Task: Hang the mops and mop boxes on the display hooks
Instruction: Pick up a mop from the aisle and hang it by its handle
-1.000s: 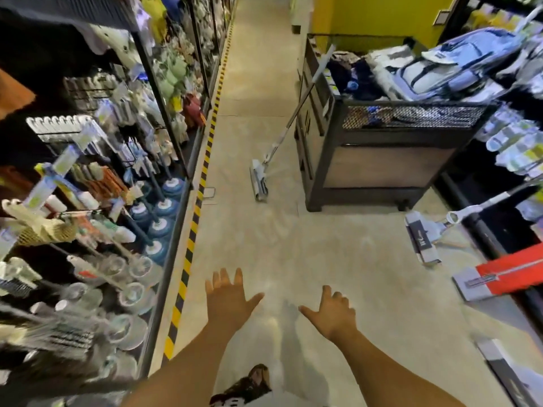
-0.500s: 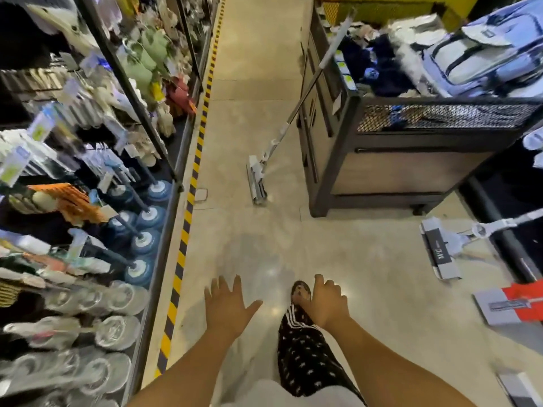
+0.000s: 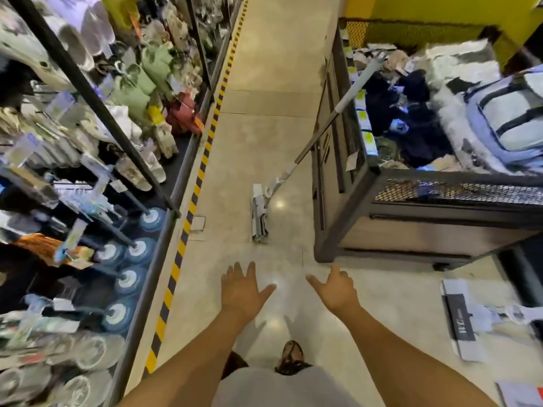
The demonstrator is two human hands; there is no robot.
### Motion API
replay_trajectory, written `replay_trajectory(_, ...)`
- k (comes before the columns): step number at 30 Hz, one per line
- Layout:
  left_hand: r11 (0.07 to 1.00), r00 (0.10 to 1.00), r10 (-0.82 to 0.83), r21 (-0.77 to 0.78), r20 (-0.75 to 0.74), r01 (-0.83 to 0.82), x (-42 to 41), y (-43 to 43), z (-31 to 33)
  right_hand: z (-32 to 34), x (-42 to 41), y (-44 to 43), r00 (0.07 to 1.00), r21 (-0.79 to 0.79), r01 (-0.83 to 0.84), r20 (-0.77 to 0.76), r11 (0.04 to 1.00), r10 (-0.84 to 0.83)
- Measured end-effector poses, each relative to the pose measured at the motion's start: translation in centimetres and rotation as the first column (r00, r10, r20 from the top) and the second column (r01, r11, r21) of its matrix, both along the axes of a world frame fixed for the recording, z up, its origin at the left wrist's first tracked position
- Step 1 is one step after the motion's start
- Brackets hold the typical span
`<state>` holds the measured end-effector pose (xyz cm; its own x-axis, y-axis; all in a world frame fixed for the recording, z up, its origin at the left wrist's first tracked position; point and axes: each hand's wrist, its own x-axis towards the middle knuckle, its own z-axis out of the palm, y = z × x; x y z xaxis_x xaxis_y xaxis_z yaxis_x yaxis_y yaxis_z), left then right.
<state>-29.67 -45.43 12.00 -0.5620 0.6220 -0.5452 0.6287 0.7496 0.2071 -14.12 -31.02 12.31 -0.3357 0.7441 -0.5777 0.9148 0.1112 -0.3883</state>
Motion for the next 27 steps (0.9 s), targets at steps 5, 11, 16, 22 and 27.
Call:
replay_trajectory(5, 0.998, 0.999, 0.030, -0.049, 0.012, -0.029, -5.6, 3.3, -1.2, -1.3, -6.8, 3.3, 0.999, -0.034, -0.042, -0.008, 0.999, 0.042)
replay_trajectory(11, 0.999, 1.000, 0.009, -0.053, -0.003, -0.009, -18.5, 8.7, -4.1, -3.7, -16.7, 8.9, 0.993, -0.096, 0.084, -0.076, 0.992, -0.091)
replay_trajectory(16, 0.996, 0.997, -0.081, -0.022, -0.015, 0.081, -29.2, 15.1, -4.0, -2.7, -26.7, 14.2, 0.975, -0.087, 0.192, -0.095, 0.977, -0.200)
replay_trajectory(22, 0.993, 0.993, -0.115, -0.019, -0.005, 0.115, -38.0, 23.0, -3.0, 0.4, -35.4, 18.7, 0.905, -0.072, 0.349, -0.232, 0.934, -0.356)
replay_trajectory(27, 0.983, 0.957, -0.096, 0.176, 0.275, 0.048, -37.6, 31.4, -1.4, 3.1, -37.2, 24.5, 0.662, -0.181, 0.610, -0.420, 0.772, -0.621)
